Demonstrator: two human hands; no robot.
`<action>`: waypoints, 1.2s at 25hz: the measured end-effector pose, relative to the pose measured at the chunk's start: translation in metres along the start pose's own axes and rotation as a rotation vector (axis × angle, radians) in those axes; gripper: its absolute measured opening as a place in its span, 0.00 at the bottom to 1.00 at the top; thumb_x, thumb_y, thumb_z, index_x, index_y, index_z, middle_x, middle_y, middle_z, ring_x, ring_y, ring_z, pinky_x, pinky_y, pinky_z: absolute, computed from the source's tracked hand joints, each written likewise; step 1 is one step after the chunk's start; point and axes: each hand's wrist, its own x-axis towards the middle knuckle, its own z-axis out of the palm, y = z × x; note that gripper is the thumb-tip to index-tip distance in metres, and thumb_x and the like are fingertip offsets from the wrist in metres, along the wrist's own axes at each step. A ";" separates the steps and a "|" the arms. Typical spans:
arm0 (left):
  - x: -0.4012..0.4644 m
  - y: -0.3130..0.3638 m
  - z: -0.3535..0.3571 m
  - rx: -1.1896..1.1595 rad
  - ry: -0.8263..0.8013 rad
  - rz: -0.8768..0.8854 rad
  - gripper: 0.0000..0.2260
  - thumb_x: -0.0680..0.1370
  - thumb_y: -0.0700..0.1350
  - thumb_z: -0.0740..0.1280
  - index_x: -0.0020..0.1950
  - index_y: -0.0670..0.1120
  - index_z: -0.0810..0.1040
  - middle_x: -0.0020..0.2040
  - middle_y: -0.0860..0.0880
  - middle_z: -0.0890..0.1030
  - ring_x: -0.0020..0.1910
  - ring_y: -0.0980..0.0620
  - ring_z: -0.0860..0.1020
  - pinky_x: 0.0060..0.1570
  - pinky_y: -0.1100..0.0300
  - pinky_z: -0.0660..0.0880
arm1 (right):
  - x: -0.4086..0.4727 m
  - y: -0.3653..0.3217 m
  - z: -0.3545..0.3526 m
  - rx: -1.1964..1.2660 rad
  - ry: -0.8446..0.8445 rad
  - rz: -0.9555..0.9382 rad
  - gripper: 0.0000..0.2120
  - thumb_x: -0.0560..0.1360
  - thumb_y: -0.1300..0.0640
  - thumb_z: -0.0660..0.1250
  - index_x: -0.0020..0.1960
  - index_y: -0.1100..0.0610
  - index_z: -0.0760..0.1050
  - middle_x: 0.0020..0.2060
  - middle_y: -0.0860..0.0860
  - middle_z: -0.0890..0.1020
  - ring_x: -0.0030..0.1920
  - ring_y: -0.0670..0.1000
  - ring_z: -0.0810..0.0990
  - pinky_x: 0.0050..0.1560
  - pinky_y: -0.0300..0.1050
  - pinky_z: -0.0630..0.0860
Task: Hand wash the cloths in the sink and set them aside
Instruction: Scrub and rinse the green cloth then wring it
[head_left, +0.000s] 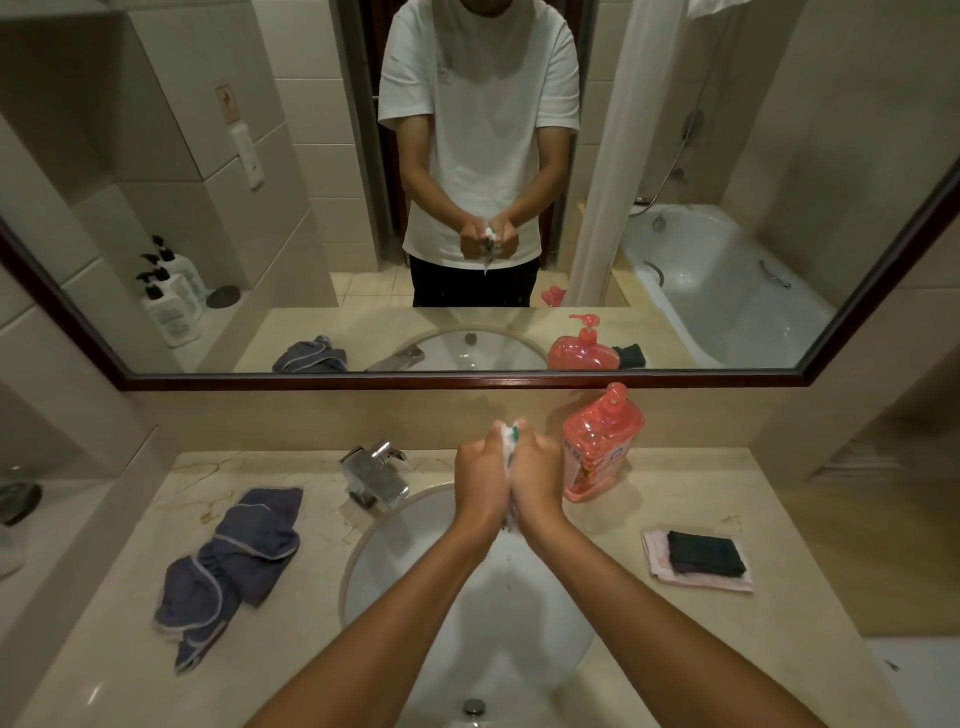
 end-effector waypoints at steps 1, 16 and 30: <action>-0.003 -0.001 0.002 -0.005 -0.019 0.008 0.27 0.84 0.48 0.60 0.24 0.50 0.77 0.21 0.55 0.74 0.21 0.62 0.71 0.23 0.67 0.65 | 0.005 -0.006 -0.002 0.012 0.022 -0.005 0.23 0.83 0.55 0.60 0.30 0.59 0.73 0.22 0.47 0.75 0.25 0.44 0.73 0.30 0.40 0.69; 0.019 -0.004 -0.020 -0.092 -0.179 0.080 0.17 0.85 0.54 0.58 0.50 0.46 0.81 0.47 0.39 0.84 0.46 0.45 0.84 0.44 0.51 0.81 | 0.000 -0.005 -0.029 0.198 -0.167 -0.069 0.14 0.81 0.60 0.62 0.41 0.53 0.82 0.38 0.49 0.83 0.40 0.45 0.82 0.37 0.35 0.76; -0.004 -0.001 -0.014 -0.246 -0.137 0.004 0.13 0.84 0.55 0.60 0.45 0.48 0.75 0.40 0.49 0.80 0.36 0.55 0.81 0.30 0.62 0.75 | 0.006 -0.006 -0.033 0.147 -0.146 -0.132 0.11 0.77 0.56 0.72 0.55 0.52 0.72 0.52 0.55 0.79 0.53 0.54 0.82 0.49 0.54 0.83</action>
